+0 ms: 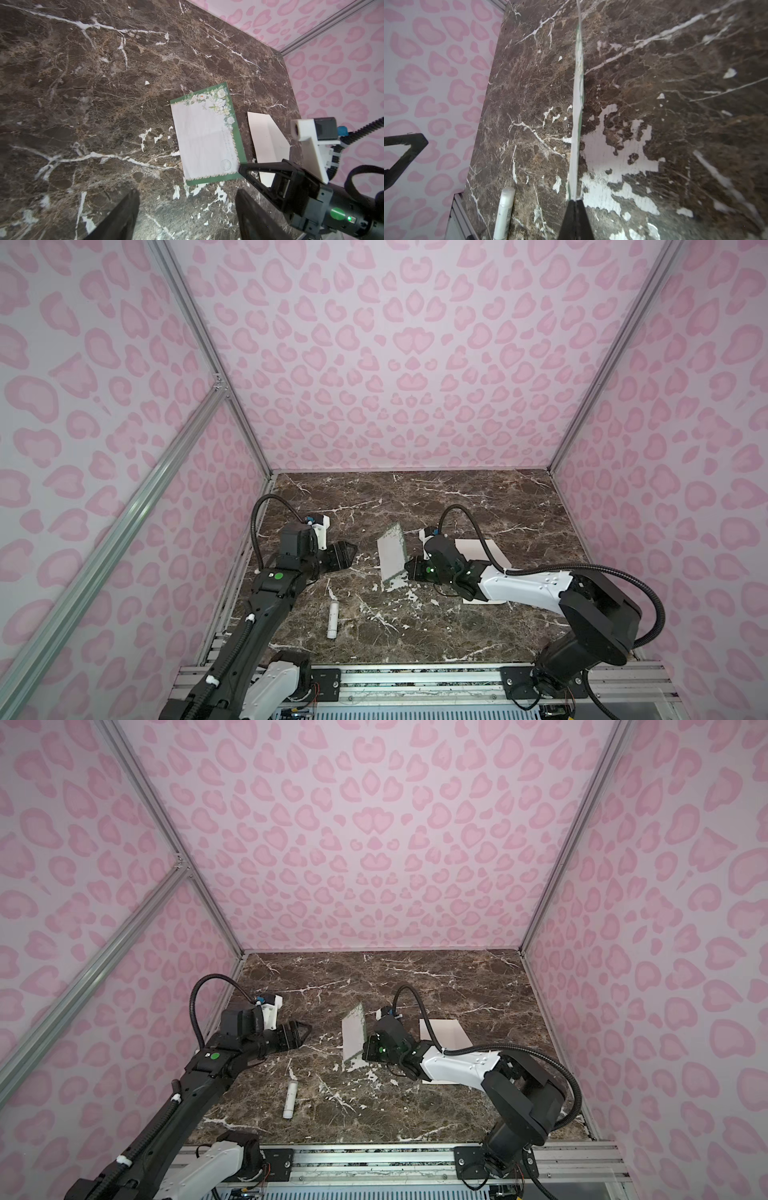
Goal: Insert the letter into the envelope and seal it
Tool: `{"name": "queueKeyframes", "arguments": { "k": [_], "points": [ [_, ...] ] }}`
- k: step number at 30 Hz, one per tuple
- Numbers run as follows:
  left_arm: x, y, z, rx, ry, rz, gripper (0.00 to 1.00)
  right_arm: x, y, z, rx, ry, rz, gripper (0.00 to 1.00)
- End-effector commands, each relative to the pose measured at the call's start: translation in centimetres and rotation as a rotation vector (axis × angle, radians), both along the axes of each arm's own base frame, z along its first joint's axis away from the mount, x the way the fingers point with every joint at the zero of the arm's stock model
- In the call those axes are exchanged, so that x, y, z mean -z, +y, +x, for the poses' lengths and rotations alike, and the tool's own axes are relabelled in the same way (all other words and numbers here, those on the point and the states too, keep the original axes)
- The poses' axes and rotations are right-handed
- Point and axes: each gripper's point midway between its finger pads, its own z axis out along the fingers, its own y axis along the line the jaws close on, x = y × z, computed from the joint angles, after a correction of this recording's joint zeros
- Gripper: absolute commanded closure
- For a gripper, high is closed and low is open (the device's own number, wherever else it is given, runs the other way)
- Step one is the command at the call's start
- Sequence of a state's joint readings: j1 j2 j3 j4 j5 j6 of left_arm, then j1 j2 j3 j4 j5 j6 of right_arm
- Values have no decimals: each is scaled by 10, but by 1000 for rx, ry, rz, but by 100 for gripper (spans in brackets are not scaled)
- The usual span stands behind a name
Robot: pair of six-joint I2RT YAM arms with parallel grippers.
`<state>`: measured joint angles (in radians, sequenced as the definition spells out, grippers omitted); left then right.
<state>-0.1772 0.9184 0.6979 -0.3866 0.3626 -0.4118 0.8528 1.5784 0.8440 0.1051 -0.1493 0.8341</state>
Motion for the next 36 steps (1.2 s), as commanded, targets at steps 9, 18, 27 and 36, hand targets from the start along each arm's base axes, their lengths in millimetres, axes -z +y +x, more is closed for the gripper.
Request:
{"name": "queueKeyframes", "arguments": {
  "k": [9,18,27,36],
  "points": [
    [-18,-10,-21,28,-145,28,24,-45,-39,-15,-244,-246,-304,100],
    [-50,-42,-22,192,-318,82,25,-112,-57,-28,-411,-496,-387,100],
    [-93,-61,-25,301,-551,125,20,-184,-90,-55,-473,-785,-407,100],
    [-134,-68,-45,378,-770,112,15,-179,-111,-58,-492,-787,-472,100]
  ]
}}
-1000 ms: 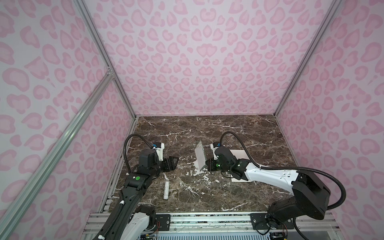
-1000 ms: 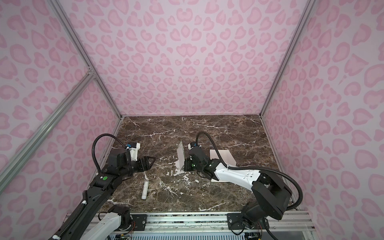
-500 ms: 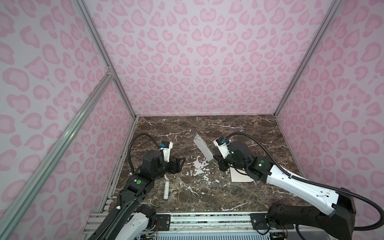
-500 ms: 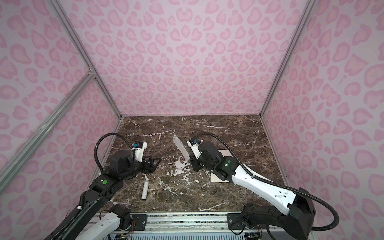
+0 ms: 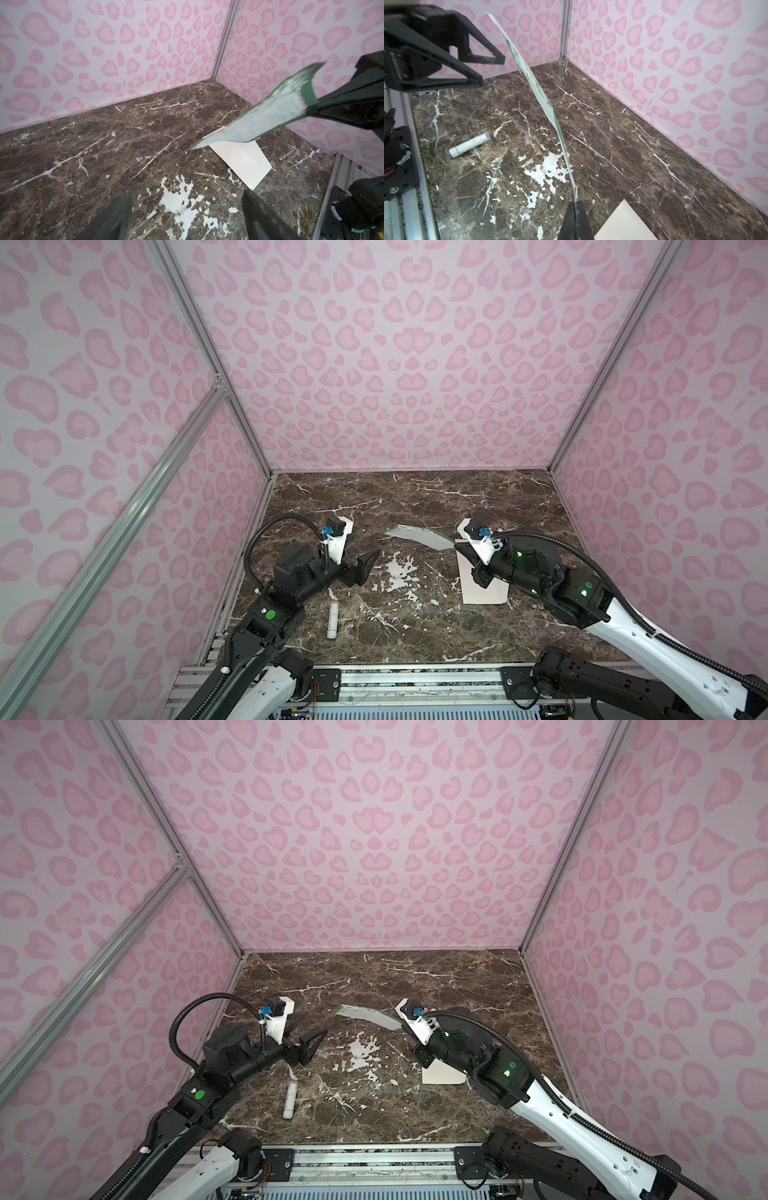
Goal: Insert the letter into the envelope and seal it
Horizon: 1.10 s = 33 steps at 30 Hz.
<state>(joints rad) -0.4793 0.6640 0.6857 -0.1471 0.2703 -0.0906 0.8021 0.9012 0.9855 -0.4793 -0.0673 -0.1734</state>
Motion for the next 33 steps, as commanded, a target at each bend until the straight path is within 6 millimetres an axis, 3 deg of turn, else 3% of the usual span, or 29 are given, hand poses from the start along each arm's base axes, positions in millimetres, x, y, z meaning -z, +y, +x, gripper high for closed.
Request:
{"name": "queueKeyframes", "arguments": {
  "k": [1,7,13,33],
  "points": [
    [-23,-7,-7,61,-124,-14,15,14,-1,-4,-34,18,-59,100],
    [-11,-27,-21,183,-84,-24,16,26,10,-10,-97,78,-67,100],
    [-3,-34,-25,203,-103,-4,17,36,15,-16,-137,124,-87,100],
    [19,-58,-15,254,-102,52,24,39,17,-32,-196,166,-65,100]
  ]
}}
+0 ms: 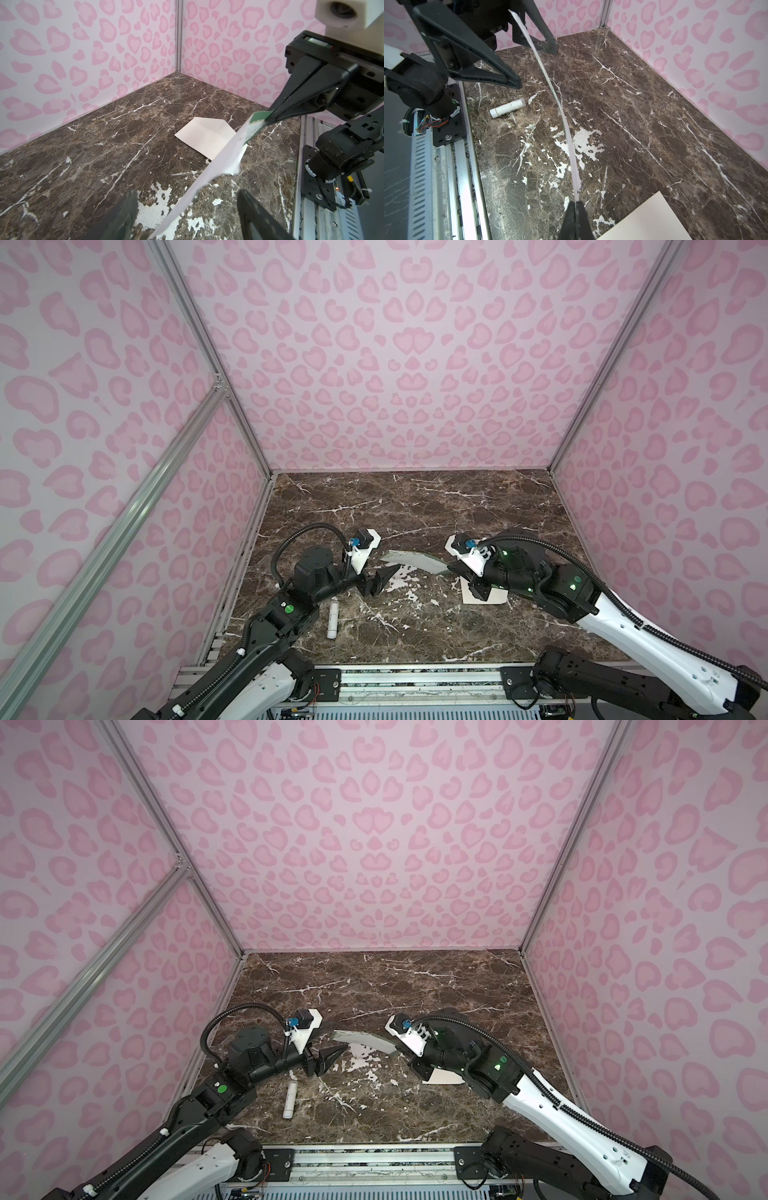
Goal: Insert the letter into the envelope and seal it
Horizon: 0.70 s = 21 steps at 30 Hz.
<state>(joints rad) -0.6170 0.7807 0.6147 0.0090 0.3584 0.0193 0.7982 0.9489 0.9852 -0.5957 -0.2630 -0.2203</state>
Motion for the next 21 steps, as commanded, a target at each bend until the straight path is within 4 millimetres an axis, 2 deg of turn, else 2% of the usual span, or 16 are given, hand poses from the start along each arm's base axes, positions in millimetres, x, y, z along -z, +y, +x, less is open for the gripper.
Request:
{"name": "queueKeyframes", "arguments": {
  "k": [1,8,11,14,20,21],
  "points": [
    [-10,-3,2,9,-54,-23,25,2,1,-3,-9,14,9,100],
    [-12,-4,2,15,-71,-22,32,1,2,-6,-25,19,10,100],
    [-11,-7,0,35,-62,-21,42,1,2,-6,-28,25,14,100],
    [-8,-7,0,37,-46,-21,57,2,3,-5,-18,33,24,100],
    [-6,-9,-5,58,-23,-37,78,0,4,-3,-9,53,62,100],
    [-7,-9,-3,42,-10,-46,85,-1,4,-2,-10,58,73,100]
  ]
}}
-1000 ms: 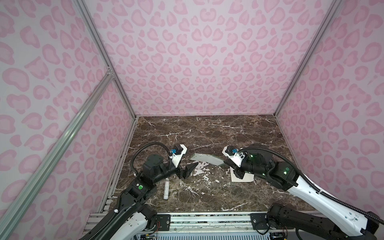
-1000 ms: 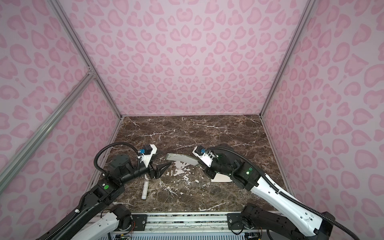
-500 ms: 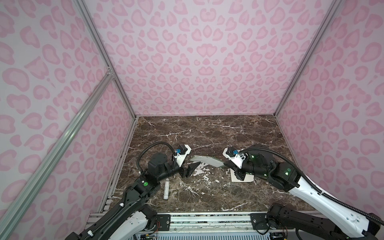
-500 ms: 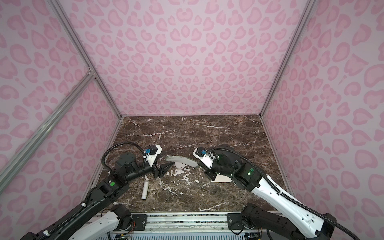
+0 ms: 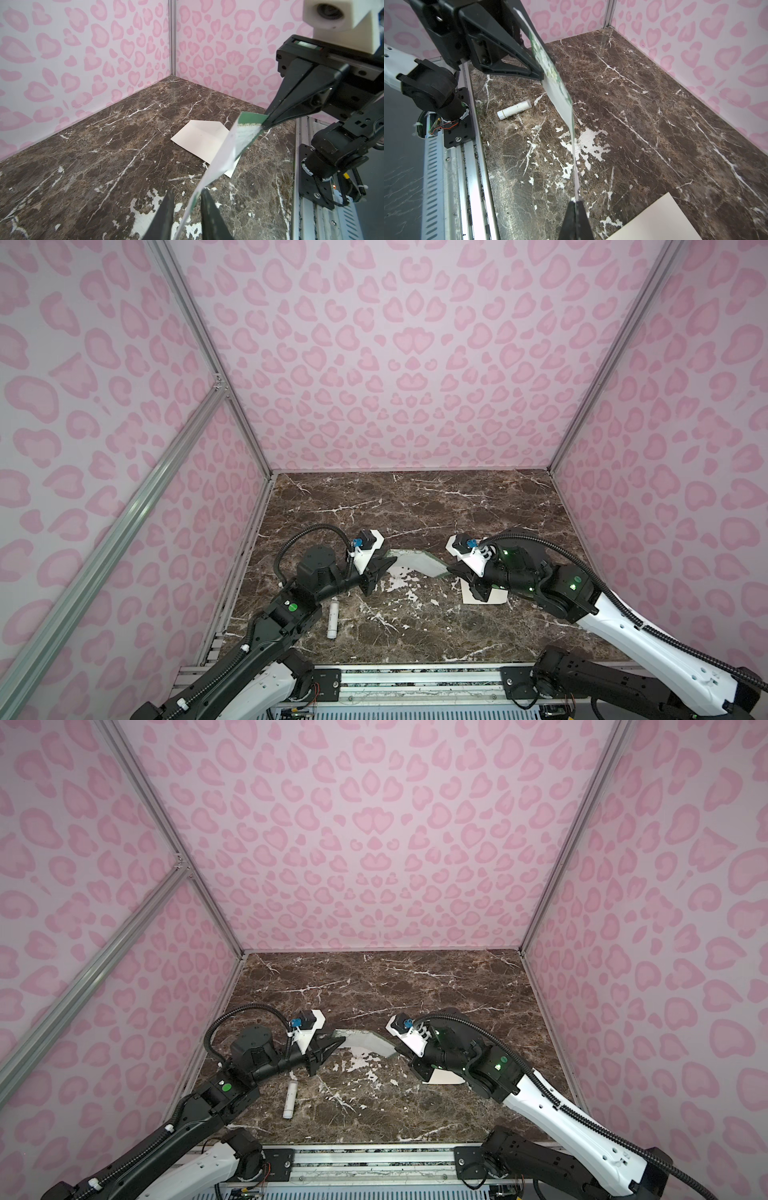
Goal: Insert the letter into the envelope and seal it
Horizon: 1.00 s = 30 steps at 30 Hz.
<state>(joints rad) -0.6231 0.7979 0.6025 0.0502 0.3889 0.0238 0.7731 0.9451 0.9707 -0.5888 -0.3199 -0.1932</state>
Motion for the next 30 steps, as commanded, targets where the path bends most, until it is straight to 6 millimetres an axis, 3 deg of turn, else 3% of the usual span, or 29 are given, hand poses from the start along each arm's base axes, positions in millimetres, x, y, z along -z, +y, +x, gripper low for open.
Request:
{"name": "queueKeyframes", "arguments": {
  "k": [1,4,7,8,10,11,15,19,23,30],
  "points": [
    [-9,0,4,-27,18,-45,95,-5,4,1,2,20,56,100],
    [-6,-3,5,-20,65,-39,96,-10,5,1,-1,32,113,99],
    [-6,-7,4,2,96,-51,96,-16,4,2,2,41,167,91],
    [-6,-7,4,-2,105,-55,96,-17,4,1,1,44,180,86],
    [-6,-3,9,-48,123,-63,96,-18,2,3,11,54,201,61],
    [-7,-1,13,-77,135,-69,96,-18,0,5,27,59,212,54],
    [-13,8,24,-181,213,-114,96,-16,-9,18,101,75,324,39],
    [-18,12,32,-250,297,-167,96,-14,-23,39,204,93,498,36],
    [-23,11,32,-258,347,-215,96,-13,-43,59,327,80,646,41],
    [-29,5,25,-205,411,-265,96,-5,-56,80,424,119,752,43]
  ]
}}
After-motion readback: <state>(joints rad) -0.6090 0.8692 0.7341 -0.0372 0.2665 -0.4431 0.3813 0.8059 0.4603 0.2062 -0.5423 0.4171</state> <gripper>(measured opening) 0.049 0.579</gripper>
